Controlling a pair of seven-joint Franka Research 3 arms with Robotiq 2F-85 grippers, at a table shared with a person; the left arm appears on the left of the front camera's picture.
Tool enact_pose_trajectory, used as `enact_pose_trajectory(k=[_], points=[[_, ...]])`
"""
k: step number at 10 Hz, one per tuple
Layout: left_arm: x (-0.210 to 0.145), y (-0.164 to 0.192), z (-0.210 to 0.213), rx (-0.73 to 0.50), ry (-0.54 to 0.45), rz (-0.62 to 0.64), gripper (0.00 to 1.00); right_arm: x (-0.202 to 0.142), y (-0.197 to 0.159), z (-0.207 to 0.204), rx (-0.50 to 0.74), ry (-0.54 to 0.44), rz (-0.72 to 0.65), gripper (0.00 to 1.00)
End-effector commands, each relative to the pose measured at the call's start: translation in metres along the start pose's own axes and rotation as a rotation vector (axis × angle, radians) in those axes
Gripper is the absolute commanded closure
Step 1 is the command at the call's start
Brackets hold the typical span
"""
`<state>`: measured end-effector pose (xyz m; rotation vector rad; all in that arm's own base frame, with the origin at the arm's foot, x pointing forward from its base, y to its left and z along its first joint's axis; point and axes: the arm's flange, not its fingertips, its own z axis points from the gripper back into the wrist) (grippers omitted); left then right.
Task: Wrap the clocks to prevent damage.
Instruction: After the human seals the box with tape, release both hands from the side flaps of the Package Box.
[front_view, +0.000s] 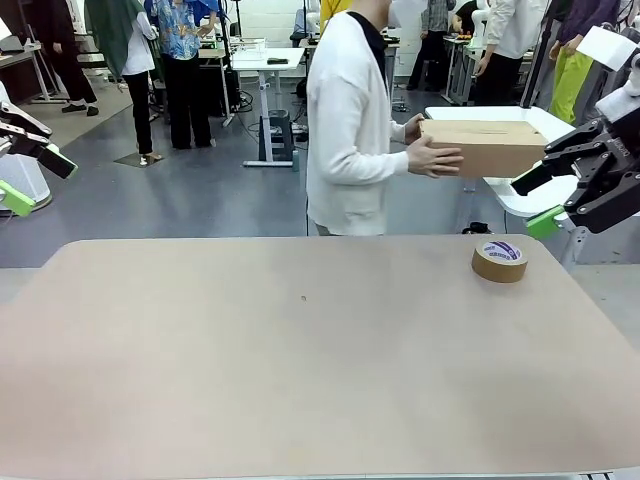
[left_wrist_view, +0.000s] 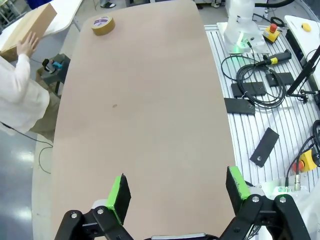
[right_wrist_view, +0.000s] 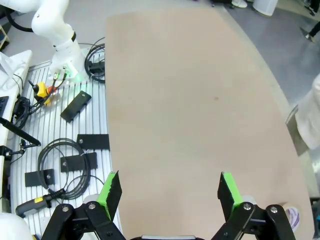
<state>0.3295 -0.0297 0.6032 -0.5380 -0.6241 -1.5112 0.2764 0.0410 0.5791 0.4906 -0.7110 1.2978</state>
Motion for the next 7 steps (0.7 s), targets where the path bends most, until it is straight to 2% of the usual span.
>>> enact_pose_trajectory(k=[1,2,3,5,6,7], points=[[0.000,0.000,0.000,0.000,0.000,0.000,0.00,0.000,0.000,0.000,-0.001,0.000,-0.001,0.00],[-0.015,0.023,0.006,-0.060,-0.118,-0.051,0.00,-0.010,-0.032,0.017,0.097,-0.195,-0.003,0.00],[-0.033,0.041,0.006,-0.091,-0.247,-0.077,0.00,-0.033,-0.067,0.031,0.161,-0.362,-0.089,0.00],[-0.072,0.060,0.004,-0.114,-0.390,-0.090,0.00,-0.082,-0.110,0.039,0.197,-0.507,-0.105,0.00],[-0.093,0.068,0.010,-0.111,-0.483,-0.091,0.00,-0.102,-0.119,0.039,0.211,-0.541,-0.116,0.00],[-0.112,0.068,0.020,-0.055,-0.557,-0.082,0.00,-0.117,-0.119,0.035,0.220,-0.538,-0.107,0.00]])
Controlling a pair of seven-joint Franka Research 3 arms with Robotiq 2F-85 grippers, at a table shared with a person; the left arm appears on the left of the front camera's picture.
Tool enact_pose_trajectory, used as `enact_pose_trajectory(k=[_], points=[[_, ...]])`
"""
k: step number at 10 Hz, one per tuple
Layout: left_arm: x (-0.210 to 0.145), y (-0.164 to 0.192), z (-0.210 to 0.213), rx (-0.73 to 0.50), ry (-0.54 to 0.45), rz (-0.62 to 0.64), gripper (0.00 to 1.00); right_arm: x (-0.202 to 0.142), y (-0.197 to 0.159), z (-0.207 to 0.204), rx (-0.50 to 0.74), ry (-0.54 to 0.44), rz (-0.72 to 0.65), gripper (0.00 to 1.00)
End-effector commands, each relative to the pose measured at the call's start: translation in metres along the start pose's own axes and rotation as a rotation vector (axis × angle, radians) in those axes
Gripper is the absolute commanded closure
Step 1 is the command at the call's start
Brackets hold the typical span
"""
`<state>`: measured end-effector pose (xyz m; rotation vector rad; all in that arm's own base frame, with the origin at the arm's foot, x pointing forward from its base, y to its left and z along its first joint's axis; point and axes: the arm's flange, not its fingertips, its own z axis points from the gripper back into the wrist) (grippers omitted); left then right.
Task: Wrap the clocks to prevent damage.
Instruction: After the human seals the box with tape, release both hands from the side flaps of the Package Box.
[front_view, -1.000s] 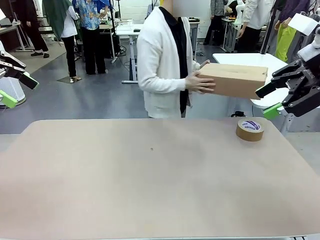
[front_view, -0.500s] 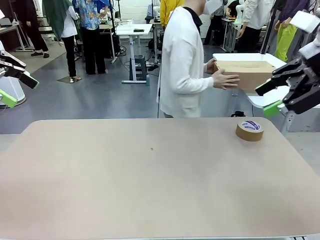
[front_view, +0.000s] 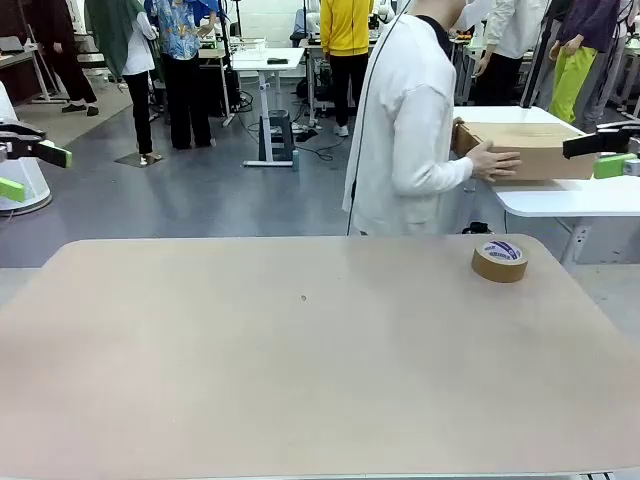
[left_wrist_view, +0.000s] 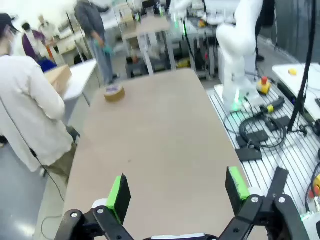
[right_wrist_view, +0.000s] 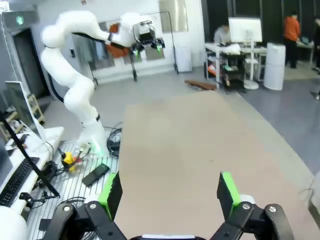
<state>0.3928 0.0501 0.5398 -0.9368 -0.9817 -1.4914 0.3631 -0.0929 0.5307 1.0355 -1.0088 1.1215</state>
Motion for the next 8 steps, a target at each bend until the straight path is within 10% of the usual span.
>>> enact_pose_trajectory(k=[1,8], points=[[-0.010,-0.002,0.036,0.091,-0.107,0.014,0.00,-0.013,-0.005,-0.004,0.035,0.019,0.011,0.00],[-0.018,-0.030,0.092,0.286,-0.069,0.151,0.00,-0.023,0.004,0.001,-0.032,0.060,0.032,0.00]])
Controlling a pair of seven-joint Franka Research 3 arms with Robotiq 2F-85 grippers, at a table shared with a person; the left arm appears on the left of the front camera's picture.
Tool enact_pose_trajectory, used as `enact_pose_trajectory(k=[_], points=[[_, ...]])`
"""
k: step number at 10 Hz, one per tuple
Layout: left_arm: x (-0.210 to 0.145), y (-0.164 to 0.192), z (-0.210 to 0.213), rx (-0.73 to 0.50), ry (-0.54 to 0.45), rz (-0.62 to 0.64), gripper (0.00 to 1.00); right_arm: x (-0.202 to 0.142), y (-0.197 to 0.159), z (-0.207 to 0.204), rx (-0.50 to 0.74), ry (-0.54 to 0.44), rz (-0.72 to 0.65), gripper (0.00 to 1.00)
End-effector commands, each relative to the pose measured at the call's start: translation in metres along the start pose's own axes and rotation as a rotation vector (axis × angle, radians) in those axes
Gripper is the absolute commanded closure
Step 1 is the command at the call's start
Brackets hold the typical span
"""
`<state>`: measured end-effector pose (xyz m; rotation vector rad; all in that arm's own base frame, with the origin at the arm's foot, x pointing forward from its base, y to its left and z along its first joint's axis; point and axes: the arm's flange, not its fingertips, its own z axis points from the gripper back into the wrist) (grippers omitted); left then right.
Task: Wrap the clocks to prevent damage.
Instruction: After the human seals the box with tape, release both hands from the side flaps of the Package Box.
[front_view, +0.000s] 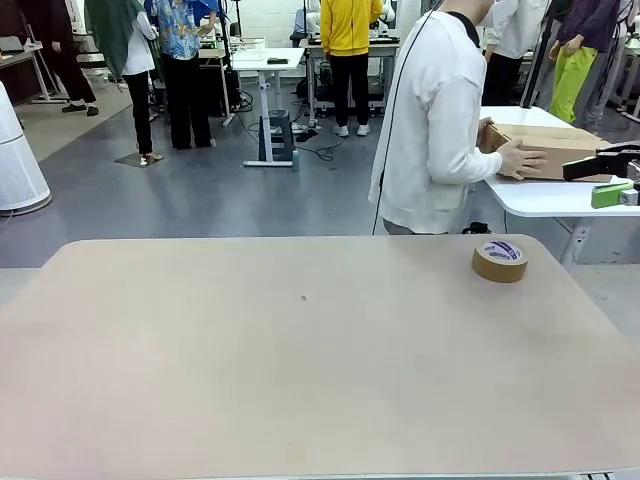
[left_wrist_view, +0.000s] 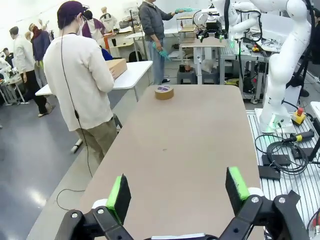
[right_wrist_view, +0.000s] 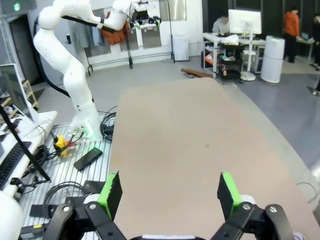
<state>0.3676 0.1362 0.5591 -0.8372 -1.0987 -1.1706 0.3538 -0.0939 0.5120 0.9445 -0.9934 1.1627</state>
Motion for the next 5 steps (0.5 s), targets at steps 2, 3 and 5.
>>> enact_pose_trajectory(k=[2,3,5], points=[[-0.0083,0.0040,0.0058,0.008,-0.013,-0.003,0.00,-0.0037,-0.0028,0.0030,0.003,-0.011,-0.009,0.00],[-0.0083,0.0040,0.0058,0.008,-0.013,-0.003,0.00,-0.0037,-0.0028,0.0030,0.003,-0.011,-0.009,0.00],[-0.0083,0.0040,0.0058,0.008,-0.013,-0.003,0.00,-0.0037,-0.0028,0.0030,0.003,-0.011,-0.009,0.00]])
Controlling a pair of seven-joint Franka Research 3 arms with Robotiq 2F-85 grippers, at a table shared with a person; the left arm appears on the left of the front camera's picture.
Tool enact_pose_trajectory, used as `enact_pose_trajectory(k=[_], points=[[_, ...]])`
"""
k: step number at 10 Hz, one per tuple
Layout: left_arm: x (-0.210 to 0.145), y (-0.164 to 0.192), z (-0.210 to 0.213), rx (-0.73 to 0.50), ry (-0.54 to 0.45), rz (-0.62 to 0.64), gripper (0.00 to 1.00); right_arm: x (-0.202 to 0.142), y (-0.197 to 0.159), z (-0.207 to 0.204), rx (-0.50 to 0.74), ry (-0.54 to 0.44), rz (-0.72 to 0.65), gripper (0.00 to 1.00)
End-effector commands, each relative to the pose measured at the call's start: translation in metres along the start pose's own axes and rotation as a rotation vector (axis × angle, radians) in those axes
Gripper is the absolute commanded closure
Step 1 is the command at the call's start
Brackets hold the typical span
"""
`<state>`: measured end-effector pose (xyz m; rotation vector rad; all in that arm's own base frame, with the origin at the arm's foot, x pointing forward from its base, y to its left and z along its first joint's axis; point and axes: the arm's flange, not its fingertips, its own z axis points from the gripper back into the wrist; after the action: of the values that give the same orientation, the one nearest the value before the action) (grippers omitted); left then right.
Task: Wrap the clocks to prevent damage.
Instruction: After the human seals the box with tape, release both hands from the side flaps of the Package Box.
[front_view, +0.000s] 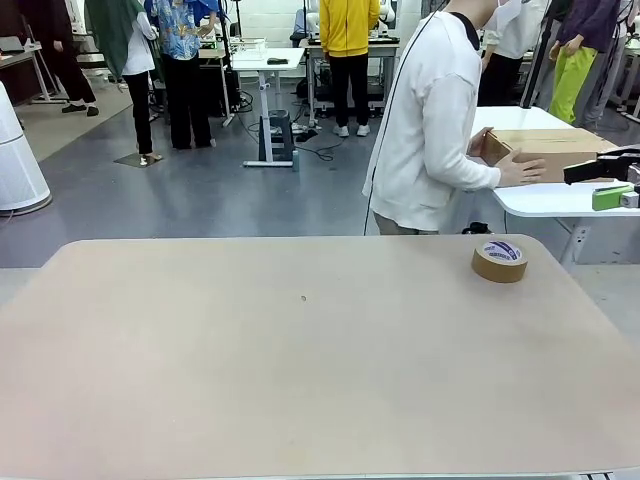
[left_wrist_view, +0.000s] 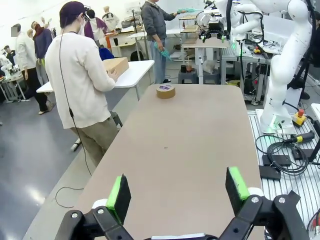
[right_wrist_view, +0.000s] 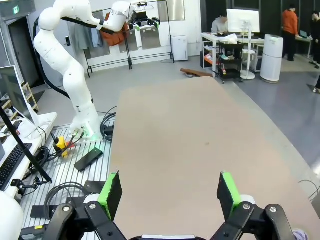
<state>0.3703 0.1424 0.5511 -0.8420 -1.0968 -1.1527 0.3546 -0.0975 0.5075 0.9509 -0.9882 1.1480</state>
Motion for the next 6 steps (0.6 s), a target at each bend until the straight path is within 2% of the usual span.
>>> enact_pose_trajectory(k=[1,6], points=[[0.0010,0.0004,0.0028,0.002,-0.010,-0.018,0.00,0.0015,-0.0010,0.0010,0.005,-0.008,0.006,0.00],[0.0010,0.0004,0.0028,0.002,-0.010,-0.018,0.00,0.0015,-0.0010,0.0010,0.005,-0.008,0.006,0.00]])
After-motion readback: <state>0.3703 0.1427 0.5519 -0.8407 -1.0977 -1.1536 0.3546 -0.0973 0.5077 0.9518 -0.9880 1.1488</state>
